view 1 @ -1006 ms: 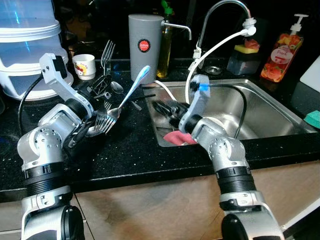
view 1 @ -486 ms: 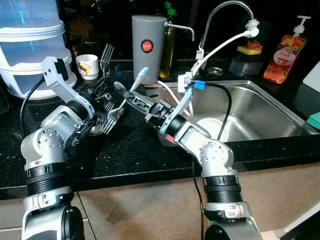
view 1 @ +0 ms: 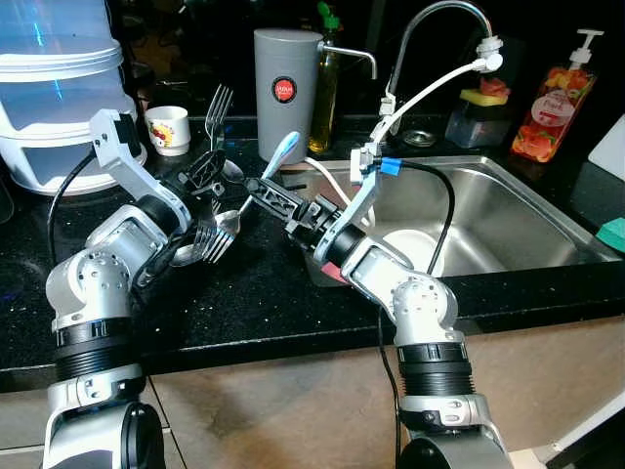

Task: Kitchen organization

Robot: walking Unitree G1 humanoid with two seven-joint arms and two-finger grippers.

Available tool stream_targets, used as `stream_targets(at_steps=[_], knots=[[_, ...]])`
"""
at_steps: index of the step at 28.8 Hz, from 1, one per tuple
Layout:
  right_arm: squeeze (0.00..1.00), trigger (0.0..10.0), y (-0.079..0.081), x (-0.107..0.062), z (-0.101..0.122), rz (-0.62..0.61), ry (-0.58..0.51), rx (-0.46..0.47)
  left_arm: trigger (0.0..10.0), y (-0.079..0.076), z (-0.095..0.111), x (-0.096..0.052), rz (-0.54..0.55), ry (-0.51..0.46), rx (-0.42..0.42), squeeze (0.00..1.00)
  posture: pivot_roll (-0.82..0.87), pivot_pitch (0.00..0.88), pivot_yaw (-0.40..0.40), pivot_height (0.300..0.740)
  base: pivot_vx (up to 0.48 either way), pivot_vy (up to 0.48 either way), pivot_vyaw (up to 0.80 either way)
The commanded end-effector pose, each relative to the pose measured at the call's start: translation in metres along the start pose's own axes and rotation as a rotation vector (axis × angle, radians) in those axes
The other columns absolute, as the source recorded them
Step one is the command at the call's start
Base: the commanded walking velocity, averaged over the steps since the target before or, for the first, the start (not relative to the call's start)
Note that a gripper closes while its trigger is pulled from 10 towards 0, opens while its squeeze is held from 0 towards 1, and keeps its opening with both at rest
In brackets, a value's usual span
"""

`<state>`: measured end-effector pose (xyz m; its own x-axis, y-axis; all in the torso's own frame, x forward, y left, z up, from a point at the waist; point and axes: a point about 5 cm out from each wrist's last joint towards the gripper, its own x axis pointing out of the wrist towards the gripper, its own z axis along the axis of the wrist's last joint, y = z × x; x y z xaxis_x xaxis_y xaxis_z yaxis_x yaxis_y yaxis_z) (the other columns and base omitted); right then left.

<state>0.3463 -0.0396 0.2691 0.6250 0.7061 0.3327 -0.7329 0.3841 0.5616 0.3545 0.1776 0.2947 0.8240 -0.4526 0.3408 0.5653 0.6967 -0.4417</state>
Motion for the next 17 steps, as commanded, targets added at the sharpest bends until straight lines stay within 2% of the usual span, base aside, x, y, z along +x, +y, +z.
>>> stream_targets(at_steps=[1,6,7,8,17], knots=[[0.0,10.0,0.0045,0.0049,-0.0044,0.011,-0.018,0.032,0.0,-0.0039,0.0,0.0003,-0.03,0.005,0.001,0.0,0.09,0.057,-0.003,0.74,0.0,0.0,0.0],[0.0,10.0,0.0058,0.0068,-0.0012,0.017,-0.038,0.038,0.0,-0.0041,-0.0022,0.0005,-0.03,0.018,0.003,0.0,0.09,0.056,-0.003,0.74,0.0,0.0,0.0],[0.0,5.4,0.0065,0.0072,-0.0004,0.024,-0.045,0.044,0.0,-0.0042,-0.0024,0.0004,-0.031,0.019,0.003,0.0,0.09,0.056,-0.003,0.74,0.0,0.0,0.0],[0.0,0.0,0.0074,0.0078,0.0013,0.036,-0.058,0.062,0.0,-0.0042,-0.0028,0.0006,-0.031,0.022,0.003,0.0,0.09,0.054,-0.004,0.74,0.0,0.0,0.0],[0.0,0.0,0.0091,0.0073,0.003,0.054,-0.07,0.071,0.0,-0.0039,-0.0028,0.0005,-0.025,0.025,0.004,0.0,0.09,0.051,-0.003,0.74,0.0,0.0,0.0]])
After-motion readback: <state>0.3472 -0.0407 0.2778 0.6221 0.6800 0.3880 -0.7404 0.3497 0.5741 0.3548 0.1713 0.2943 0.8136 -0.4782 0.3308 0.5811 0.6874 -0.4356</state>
